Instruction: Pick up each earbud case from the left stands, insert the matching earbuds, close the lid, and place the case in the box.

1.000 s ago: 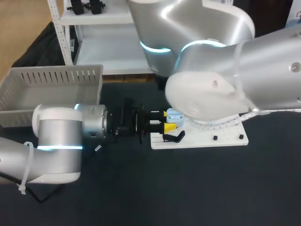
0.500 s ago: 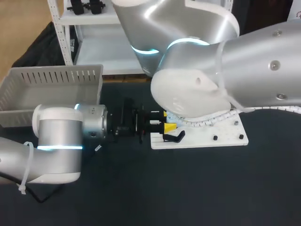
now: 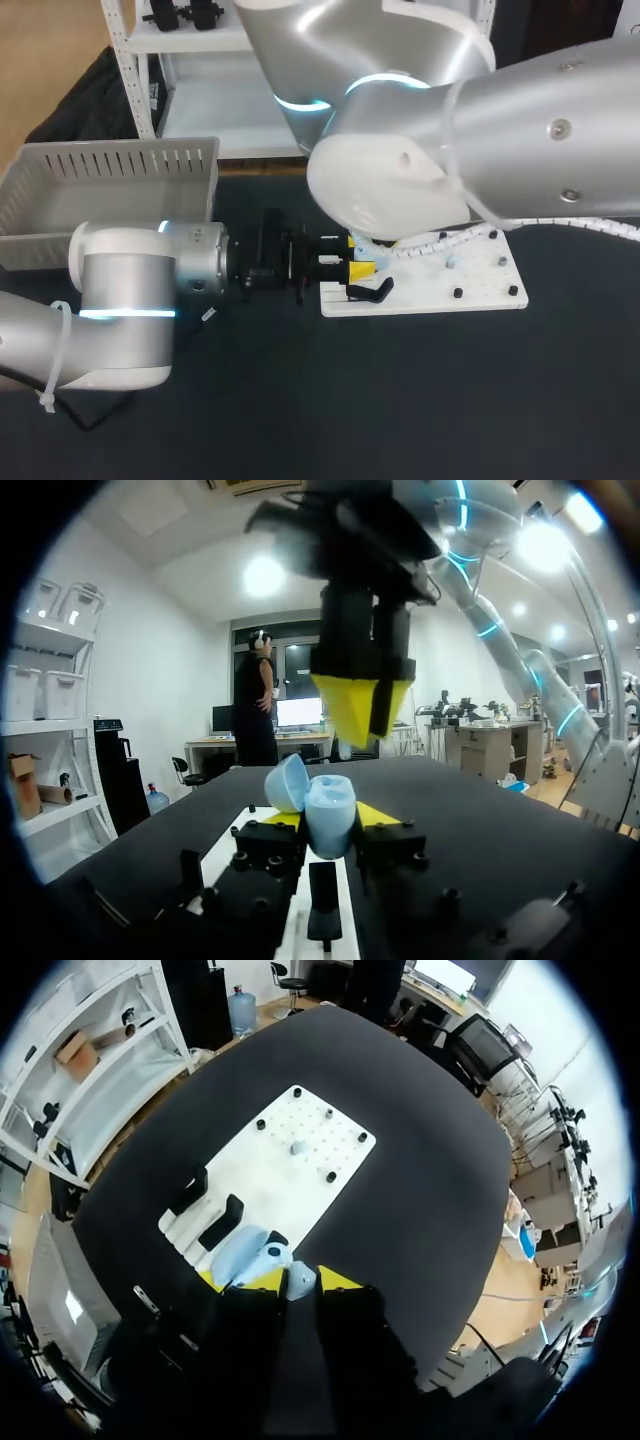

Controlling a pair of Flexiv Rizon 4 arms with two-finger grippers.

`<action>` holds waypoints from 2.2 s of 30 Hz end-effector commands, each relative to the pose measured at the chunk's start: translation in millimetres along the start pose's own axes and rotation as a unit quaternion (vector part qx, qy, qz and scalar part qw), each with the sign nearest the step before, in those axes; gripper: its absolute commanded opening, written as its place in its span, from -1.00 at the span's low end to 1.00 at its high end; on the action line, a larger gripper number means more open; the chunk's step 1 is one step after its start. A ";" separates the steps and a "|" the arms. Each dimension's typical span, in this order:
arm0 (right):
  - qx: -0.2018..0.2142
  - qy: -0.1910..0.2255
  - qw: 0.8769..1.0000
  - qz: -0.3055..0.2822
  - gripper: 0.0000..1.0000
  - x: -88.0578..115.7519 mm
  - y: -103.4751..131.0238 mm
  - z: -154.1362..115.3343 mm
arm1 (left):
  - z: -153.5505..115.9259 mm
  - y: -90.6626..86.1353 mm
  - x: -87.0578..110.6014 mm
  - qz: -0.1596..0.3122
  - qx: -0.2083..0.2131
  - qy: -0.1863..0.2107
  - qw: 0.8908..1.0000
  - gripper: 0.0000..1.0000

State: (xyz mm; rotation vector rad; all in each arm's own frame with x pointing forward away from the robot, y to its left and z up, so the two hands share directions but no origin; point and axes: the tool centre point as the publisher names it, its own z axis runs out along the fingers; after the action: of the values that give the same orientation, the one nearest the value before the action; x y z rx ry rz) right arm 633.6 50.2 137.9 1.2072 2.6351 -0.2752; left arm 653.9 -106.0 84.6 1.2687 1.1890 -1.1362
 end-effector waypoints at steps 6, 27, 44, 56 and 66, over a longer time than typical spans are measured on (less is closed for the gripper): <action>0.014 0.002 1.000 -0.001 -1.00 -1.0 9.1 3.9 | 0.2 -1.4 0.4 0.001 -0.003 -0.001 1.000 -1.00; 0.031 0.009 0.999 0.006 -1.00 -3.9 10.4 13.2 | 0.2 -1.4 0.4 0.001 -0.003 -0.001 1.000 -1.00; 0.036 0.007 0.999 0.007 -1.00 -1.9 10.6 16.3 | 0.2 -1.4 0.4 0.001 -0.003 -0.001 1.000 -1.00; 0.036 0.007 0.999 0.010 -0.42 -1.0 10.4 17.2 | 0.2 -1.4 0.4 0.001 -0.003 -0.001 1.000 -1.00; 0.031 0.008 0.999 0.010 -0.24 1.2 10.5 13.9 | 0.2 -1.4 0.4 0.001 -0.003 -0.001 1.000 -1.00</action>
State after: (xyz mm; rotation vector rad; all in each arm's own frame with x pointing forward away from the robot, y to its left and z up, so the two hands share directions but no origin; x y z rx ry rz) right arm 644.5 53.8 122.4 1.2566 2.6500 -0.3487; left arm 653.8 -105.9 84.4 1.2681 1.1891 -1.1360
